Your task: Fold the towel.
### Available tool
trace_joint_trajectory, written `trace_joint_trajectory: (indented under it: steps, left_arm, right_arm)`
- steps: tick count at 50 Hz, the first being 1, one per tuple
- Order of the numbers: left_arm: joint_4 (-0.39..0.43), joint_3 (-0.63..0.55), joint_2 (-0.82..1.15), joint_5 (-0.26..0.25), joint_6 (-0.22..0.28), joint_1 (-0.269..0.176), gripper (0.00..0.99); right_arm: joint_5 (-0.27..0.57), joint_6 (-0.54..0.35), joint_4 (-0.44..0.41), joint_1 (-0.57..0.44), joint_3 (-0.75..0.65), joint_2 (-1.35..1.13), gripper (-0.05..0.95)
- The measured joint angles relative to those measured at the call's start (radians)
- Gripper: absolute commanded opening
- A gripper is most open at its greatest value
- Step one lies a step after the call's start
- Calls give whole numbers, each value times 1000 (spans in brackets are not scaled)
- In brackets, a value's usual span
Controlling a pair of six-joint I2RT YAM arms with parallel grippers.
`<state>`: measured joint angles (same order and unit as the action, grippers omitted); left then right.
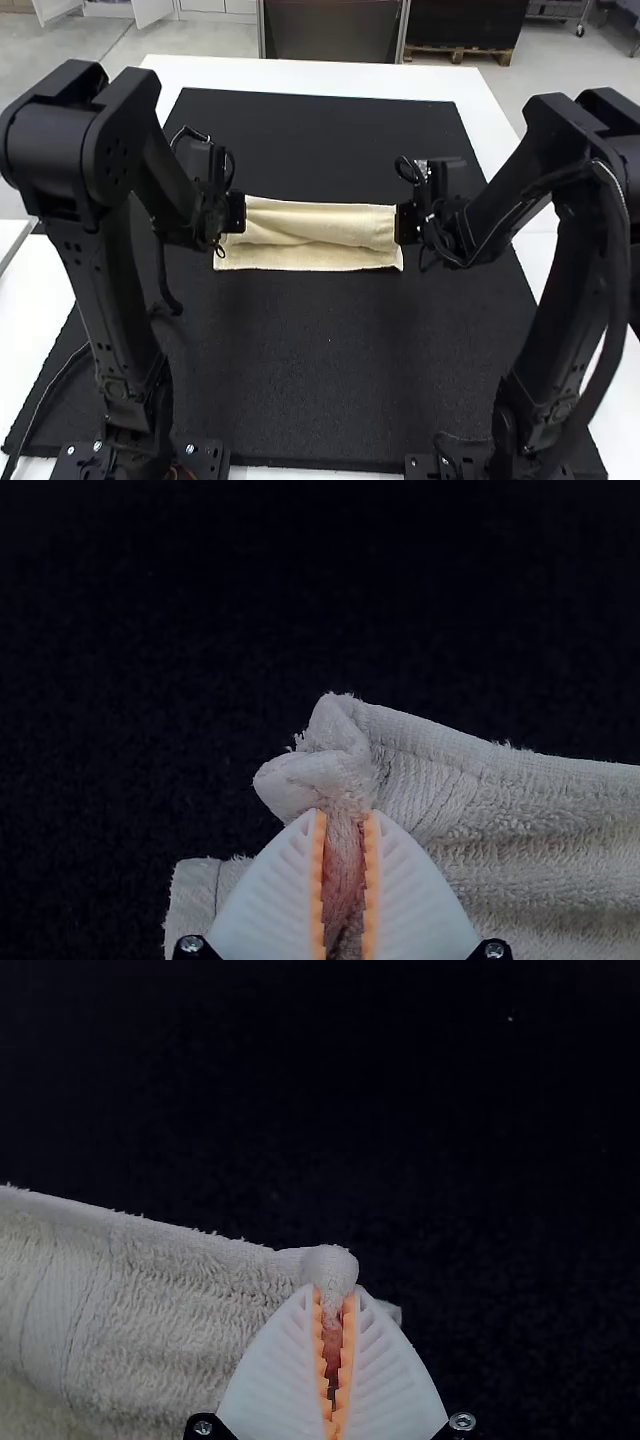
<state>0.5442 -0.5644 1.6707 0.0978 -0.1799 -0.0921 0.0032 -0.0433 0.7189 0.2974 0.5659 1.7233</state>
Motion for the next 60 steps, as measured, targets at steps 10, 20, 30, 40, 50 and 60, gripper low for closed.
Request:
trace_joint_trajectory:
  steps: [10, 20, 30, 40, 50, 60]
  left_arm:
    - [8, 0, 15, 0, 0, 0, 116]
    - [7, 0, 57, 0, 0, 0, 118]
    - [8, 0, 57, 0, 0, 0, 118]
    - [8, 0, 57, 0, 0, 0, 118]
    - [8, 0, 57, 0, 0, 0, 118]
    - [8, 0, 57, 2, 0, 0, 118]
  right_arm:
    - [0, -2, 6, 0, 0, 32, 16]
    - [0, -2, 33, 0, 0, 54, 20]
    - [0, -3, 42, 0, 0, 58, 20]
    - [0, -4, 51, 0, 0, 76, 20]
    - [0, -10, 63, 0, 0, 76, 20]
    - [0, -10, 66, 0, 0, 76, 20]
